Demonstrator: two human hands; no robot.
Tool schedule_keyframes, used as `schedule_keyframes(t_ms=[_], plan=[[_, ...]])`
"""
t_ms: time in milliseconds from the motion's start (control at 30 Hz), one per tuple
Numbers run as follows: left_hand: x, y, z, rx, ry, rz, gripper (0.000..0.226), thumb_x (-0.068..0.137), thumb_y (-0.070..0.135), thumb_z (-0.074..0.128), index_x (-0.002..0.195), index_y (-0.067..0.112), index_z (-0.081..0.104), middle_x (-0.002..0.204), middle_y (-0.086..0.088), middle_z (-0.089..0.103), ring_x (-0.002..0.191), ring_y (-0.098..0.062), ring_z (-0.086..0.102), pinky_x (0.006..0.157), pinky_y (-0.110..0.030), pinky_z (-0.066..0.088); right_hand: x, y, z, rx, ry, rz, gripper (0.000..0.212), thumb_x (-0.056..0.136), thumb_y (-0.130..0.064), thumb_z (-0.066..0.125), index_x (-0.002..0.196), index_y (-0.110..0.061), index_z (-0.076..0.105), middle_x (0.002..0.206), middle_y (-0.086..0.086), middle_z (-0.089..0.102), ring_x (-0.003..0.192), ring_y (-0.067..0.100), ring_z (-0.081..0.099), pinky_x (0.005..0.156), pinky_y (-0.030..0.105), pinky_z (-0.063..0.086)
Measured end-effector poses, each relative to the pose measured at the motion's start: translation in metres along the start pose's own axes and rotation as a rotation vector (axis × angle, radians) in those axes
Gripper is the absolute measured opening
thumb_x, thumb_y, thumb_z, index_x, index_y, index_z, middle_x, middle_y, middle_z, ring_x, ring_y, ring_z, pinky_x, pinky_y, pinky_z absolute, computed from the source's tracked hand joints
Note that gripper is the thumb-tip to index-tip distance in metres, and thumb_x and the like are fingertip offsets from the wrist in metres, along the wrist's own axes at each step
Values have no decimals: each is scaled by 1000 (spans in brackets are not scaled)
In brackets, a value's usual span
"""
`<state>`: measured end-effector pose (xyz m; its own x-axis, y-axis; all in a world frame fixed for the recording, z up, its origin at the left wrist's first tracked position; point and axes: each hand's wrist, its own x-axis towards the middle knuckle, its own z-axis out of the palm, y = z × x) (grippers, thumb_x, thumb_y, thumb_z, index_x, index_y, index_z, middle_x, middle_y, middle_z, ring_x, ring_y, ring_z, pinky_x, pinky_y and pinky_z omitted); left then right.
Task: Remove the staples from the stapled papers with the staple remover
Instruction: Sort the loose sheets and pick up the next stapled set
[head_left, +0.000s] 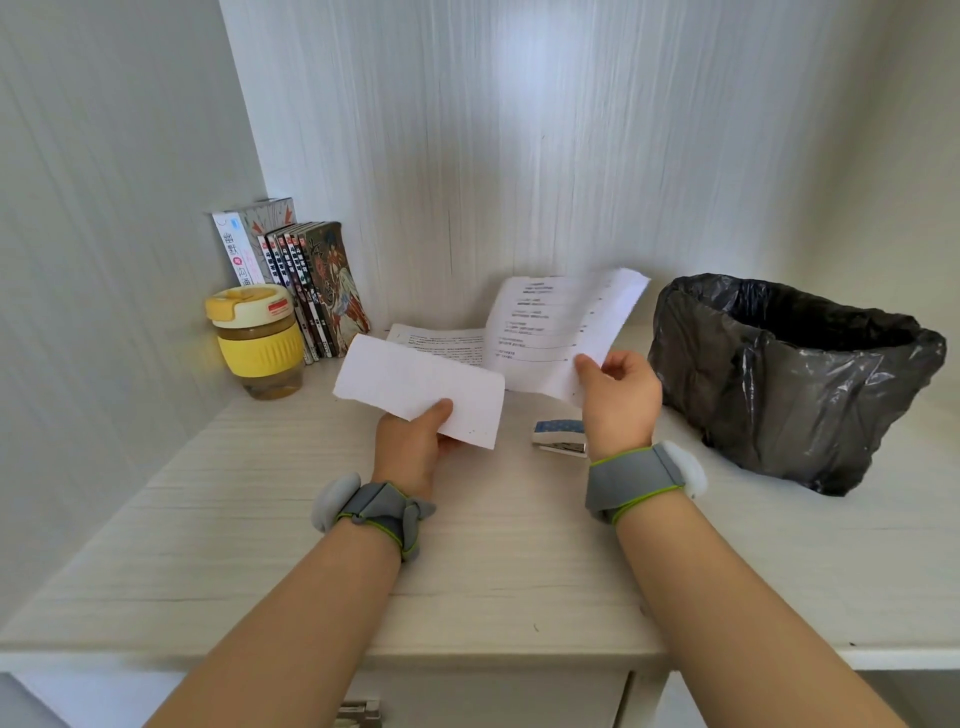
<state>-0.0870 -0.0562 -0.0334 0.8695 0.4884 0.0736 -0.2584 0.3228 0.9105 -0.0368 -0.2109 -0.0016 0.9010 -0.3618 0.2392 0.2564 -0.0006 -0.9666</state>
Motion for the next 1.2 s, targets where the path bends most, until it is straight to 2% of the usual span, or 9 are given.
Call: schedule_keyframes(t_ms=[133, 233, 300, 467, 633, 800, 933, 1100, 1200], plan=[[2, -2, -4, 71, 1, 44, 20, 83, 1, 61, 97, 15, 59, 104, -8, 63, 98, -29, 61, 67, -37, 55, -3, -2, -2, -41, 17, -23, 65, 79, -3, 62, 137, -14, 34, 114, 7, 56, 101, 20, 54, 85, 26, 42], [3, -3, -6, 94, -2, 37, 19, 79, 3, 66, 86, 20, 62, 96, -2, 66, 95, -27, 62, 69, -39, 57, -4, -3, -3, -193, -27, -61, 78, 79, 1, 55, 145, -23, 22, 121, 7, 54, 111, 25, 52, 83, 23, 38], [3, -5, -6, 105, 5, 18, 18, 76, 6, 70, 83, 21, 64, 92, 2, 68, 93, -25, 64, 75, -42, 56, -5, -2, -2, -298, -88, -102, 62, 79, 4, 49, 137, -19, 41, 134, 7, 50, 120, 23, 48, 92, 24, 37], [1, -5, -5, 189, 30, 24, 15, 68, 18, 79, 74, 21, 66, 77, 8, 71, 80, -17, 67, 63, -34, 56, -18, 2, 3, -510, -400, -388, 40, 78, 5, 50, 113, -8, 65, 122, 10, 60, 118, 26, 50, 99, 30, 38], [-2, -4, -3, 345, -18, 73, 13, 69, 26, 78, 63, 22, 67, 57, 6, 69, 60, -14, 66, 58, -32, 55, -38, 4, 14, -648, -785, -564, 36, 70, -34, 74, 100, -16, 67, 103, -2, 62, 102, 18, 48, 81, 31, 42], [-5, -3, -3, 434, -128, 157, 19, 79, 30, 69, 63, 22, 66, 49, 2, 65, 44, -10, 57, 48, -25, 47, -39, 5, 15, -637, -687, -541, 24, 78, -36, 64, 84, -14, 71, 76, 0, 59, 80, 20, 55, 67, 34, 42], [-4, -3, -4, 389, -149, 141, 21, 79, 33, 67, 63, 21, 69, 55, -3, 67, 43, -14, 56, 47, -27, 46, -36, 4, 11, -477, -791, -376, 27, 84, -31, 63, 76, -7, 72, 75, 16, 66, 76, 29, 58, 72, 37, 46], [-4, -2, -3, 341, -198, 138, 25, 70, 44, 66, 67, 19, 65, 53, 0, 66, 43, -12, 56, 42, -23, 46, -32, 1, 7, -372, -905, -163, 35, 91, -27, 55, 70, -5, 71, 72, 15, 68, 66, 18, 53, 67, 30, 43], [-2, -5, -4, 295, -179, 127, 11, 78, 26, 68, 71, 21, 63, 56, 5, 67, 44, -9, 58, 42, -23, 46, -25, -1, 9, -323, -666, -111, 40, 91, -18, 52, 61, 8, 57, 64, 7, 46, 67, 18, 39, 58, 28, 31]])
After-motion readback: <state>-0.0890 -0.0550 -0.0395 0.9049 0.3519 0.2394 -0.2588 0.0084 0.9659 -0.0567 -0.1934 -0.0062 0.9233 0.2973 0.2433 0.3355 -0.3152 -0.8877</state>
